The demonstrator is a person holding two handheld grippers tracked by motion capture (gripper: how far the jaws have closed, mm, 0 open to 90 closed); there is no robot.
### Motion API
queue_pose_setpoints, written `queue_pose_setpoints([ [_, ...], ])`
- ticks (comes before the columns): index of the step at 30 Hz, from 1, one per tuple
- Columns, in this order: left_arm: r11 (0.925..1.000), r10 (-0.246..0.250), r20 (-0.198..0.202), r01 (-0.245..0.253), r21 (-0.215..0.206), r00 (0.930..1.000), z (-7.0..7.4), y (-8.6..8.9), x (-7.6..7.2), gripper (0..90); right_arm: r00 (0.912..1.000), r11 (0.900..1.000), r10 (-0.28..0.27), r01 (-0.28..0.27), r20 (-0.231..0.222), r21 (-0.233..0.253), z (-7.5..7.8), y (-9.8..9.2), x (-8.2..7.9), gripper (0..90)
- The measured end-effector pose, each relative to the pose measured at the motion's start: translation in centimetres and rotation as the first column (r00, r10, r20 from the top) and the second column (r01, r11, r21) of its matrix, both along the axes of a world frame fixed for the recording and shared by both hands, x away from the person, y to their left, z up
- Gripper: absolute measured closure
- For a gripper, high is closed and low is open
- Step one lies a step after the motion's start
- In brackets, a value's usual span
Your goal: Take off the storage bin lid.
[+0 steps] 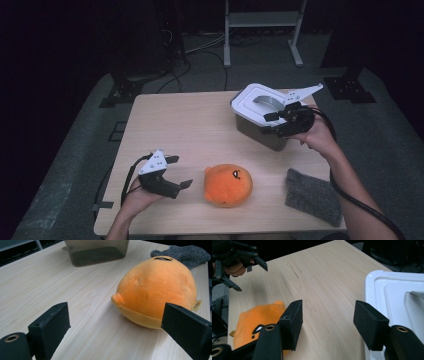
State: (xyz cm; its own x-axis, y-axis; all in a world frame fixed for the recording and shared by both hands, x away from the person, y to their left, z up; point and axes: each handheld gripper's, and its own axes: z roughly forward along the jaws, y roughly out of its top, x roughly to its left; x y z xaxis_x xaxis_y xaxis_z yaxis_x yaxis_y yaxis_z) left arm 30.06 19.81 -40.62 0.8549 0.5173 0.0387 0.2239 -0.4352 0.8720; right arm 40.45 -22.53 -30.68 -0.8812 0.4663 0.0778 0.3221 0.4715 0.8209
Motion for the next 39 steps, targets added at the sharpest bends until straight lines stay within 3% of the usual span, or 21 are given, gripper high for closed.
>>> queue_pose_setpoints([
  [13, 1.0, 0.007, -0.009, -0.007, 0.001, 0.9999, -0.5, -0.2, 0.3, 5.1, 0.9982, 0.998, -0.055, 0.055, 0.022, 0.009, 0.2, -0.8, 2.3, 35.7],
  [20, 0.9999, 0.012, -0.024, -0.012, -0.009, 0.9996, -0.7, -0.2, 0.5, 3.2, 0.9958, 0.996, -0.086, 0.087, 0.029, -0.01, 0.0, -1.2, 3.4, 33.5],
  [39, 0.9999, 0.006, -0.026, -0.006, -0.014, 0.9996, -0.7, -0.2, 0.6, 2.8, 0.9799, 0.982, -0.187, 0.188, 0.068, -0.005, -0.5, -2.4, 5.1, 29.8],
])
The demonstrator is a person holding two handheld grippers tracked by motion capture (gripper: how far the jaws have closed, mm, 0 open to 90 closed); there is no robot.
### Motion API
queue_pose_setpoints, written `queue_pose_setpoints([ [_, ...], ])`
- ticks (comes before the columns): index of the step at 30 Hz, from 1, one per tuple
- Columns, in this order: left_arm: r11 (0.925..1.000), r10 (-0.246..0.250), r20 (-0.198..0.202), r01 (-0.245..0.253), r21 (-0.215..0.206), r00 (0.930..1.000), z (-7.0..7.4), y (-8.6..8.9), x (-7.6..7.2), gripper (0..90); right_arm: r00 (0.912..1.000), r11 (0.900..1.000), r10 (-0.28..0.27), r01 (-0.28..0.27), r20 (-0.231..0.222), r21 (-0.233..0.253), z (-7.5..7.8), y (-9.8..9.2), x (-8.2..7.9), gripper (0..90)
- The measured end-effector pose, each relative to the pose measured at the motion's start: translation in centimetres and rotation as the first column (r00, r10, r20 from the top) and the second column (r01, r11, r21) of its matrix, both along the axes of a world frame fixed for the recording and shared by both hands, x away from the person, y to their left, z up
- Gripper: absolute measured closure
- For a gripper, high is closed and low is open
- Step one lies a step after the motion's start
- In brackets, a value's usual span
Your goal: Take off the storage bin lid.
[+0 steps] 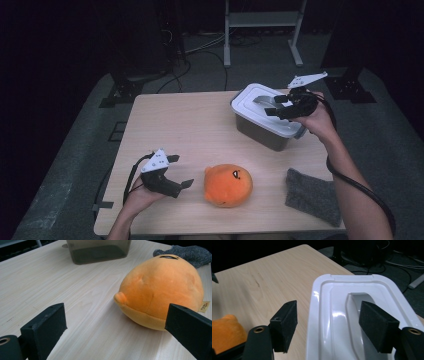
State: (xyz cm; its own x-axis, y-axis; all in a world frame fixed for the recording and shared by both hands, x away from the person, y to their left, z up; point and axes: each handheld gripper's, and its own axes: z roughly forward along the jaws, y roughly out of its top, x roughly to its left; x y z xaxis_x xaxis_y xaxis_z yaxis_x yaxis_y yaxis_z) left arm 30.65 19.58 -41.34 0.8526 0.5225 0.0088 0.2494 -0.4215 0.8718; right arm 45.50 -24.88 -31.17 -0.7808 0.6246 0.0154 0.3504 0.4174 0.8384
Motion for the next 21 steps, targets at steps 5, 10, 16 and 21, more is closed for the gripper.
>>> queue_pose_setpoints([
  [5, 0.9999, 0.003, 0.002, -0.003, -0.015, 1.0, 0.1, 0.3, 0.1, 2.8, 0.9996, 1.0, -0.026, 0.026, -0.001, -0.008, -0.1, -0.3, 0.5, 29.8],
  [10, 0.9999, 0.002, -0.002, -0.002, -0.012, 1.0, 0.0, 0.3, 0.1, 2.8, 0.9988, 0.999, -0.049, 0.049, -0.004, -0.012, -0.3, -0.6, 1.0, 29.8],
  [16, 0.9999, -0.001, 0.012, 0.002, -0.015, 0.9999, 0.1, 0.4, 0.1, 2.8, 0.9974, 0.997, -0.072, 0.072, -0.005, -0.026, -0.7, -0.7, 1.7, 29.9],
  [21, 0.9997, 0.001, 0.01, -0.001, -0.024, 1.0, 0.2, 0.5, 0.0, 2.8, 0.9969, 0.996, -0.079, 0.079, -0.005, -0.049, -0.9, -0.5, 2.4, 29.9],
])
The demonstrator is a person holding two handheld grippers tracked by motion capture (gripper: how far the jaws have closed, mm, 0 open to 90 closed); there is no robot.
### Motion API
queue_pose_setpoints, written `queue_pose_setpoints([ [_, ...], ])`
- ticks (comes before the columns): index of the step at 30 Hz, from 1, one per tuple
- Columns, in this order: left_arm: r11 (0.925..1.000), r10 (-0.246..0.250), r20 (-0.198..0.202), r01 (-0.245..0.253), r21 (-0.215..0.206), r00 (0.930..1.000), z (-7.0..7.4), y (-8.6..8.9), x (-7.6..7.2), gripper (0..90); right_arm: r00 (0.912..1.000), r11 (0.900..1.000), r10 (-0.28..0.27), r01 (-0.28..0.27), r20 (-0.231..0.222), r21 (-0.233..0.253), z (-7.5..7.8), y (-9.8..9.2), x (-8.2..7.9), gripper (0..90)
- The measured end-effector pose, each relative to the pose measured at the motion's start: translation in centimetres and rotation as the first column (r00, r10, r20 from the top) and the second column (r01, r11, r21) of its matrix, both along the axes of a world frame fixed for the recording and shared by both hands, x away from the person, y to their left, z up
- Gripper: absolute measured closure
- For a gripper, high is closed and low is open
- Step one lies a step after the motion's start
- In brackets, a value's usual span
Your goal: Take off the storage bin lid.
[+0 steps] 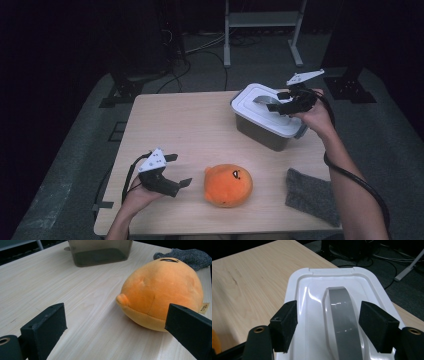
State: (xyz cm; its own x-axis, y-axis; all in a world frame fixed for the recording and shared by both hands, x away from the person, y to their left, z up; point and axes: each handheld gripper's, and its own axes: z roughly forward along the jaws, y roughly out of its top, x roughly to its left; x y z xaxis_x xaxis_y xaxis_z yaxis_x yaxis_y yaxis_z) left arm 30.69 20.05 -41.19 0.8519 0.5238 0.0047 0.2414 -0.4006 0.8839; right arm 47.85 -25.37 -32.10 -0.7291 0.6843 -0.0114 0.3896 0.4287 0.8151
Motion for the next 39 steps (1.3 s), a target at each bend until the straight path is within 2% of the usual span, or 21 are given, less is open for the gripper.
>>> queue_pose_setpoints([
  [10, 0.9999, -0.005, 0.0, 0.005, 0.009, 1.0, -0.1, -0.1, -0.2, 2.8, 0.9997, 1.0, -0.022, 0.022, -0.007, -0.002, -0.9, 0.5, 1.2, 30.1],
  [18, 1.0, 0.003, -0.001, -0.003, -0.001, 1.0, 0.0, 0.3, -0.3, 2.8, 0.9989, 0.999, -0.046, 0.046, -0.01, 0.028, -1.5, 0.7, 1.9, 32.5],
  [22, 1.0, 0.003, -0.001, -0.003, 0.0, 1.0, 0.0, 0.3, -0.3, 2.8, 0.9992, 0.999, -0.039, 0.039, -0.013, 0.001, -1.8, 0.9, 2.0, 40.7],
  [23, 1.0, 0.003, -0.001, -0.003, 0.002, 1.0, 0.0, 0.3, -0.3, 2.8, 0.9993, 0.999, -0.037, 0.037, 0.001, -0.013, -1.8, 0.9, 2.0, 42.0],
  [32, 1.0, 0.004, -0.011, -0.004, 0.003, 0.9999, 0.0, 0.3, -0.4, 2.8, 0.9997, 1.0, -0.026, 0.026, 0.001, -0.002, -1.9, 0.9, 2.0, 58.7],
  [39, 1.0, -0.001, -0.016, 0.001, 0.004, 0.9999, -0.1, 0.3, -0.3, 2.8, 0.9997, 1.0, -0.02, 0.02, -0.014, 0.019, -1.9, 0.6, 2.0, 63.5],
])
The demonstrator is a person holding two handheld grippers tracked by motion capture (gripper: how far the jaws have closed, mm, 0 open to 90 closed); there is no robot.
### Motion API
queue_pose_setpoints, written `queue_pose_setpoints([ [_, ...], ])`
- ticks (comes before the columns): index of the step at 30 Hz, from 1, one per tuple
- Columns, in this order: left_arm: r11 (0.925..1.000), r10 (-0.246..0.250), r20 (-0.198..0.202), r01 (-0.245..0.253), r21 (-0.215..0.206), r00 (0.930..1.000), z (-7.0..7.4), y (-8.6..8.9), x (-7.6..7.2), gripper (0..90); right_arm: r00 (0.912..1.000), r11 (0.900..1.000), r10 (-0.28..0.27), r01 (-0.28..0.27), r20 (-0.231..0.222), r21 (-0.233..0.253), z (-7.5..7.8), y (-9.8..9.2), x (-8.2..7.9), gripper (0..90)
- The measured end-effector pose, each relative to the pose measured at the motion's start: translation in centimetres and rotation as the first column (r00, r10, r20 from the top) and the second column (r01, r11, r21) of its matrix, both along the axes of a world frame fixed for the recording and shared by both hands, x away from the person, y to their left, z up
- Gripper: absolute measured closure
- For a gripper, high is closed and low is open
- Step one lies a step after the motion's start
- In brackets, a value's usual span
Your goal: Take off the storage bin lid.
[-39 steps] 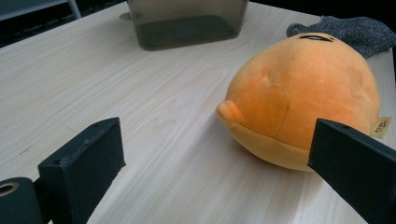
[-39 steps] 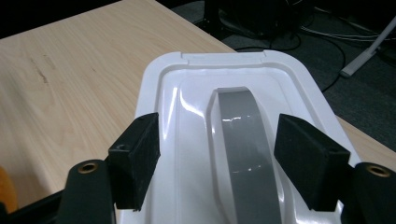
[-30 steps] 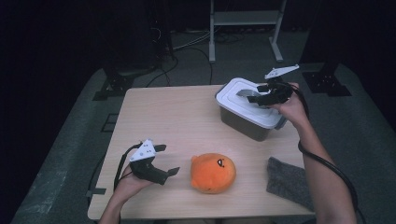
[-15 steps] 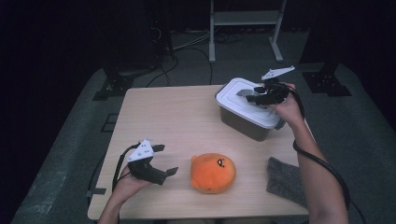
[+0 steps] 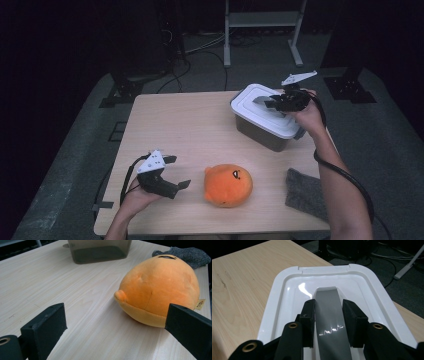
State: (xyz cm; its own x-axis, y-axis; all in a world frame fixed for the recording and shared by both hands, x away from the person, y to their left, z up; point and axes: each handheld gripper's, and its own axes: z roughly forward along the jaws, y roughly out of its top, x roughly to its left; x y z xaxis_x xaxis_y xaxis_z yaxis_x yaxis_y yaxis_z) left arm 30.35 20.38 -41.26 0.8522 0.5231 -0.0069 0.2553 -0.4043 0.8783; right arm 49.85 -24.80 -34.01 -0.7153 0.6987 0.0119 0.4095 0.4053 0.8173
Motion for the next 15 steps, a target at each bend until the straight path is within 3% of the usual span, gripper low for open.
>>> queue_pose_setpoints([
  [15, 1.0, 0.001, 0.0, -0.001, -0.005, 1.0, 0.08, 0.15, 0.01, 2.8, 0.9979, 0.998, 0.06, -0.059, -0.026, 0.035, -0.08, 0.07, -0.42, 65.5],
])
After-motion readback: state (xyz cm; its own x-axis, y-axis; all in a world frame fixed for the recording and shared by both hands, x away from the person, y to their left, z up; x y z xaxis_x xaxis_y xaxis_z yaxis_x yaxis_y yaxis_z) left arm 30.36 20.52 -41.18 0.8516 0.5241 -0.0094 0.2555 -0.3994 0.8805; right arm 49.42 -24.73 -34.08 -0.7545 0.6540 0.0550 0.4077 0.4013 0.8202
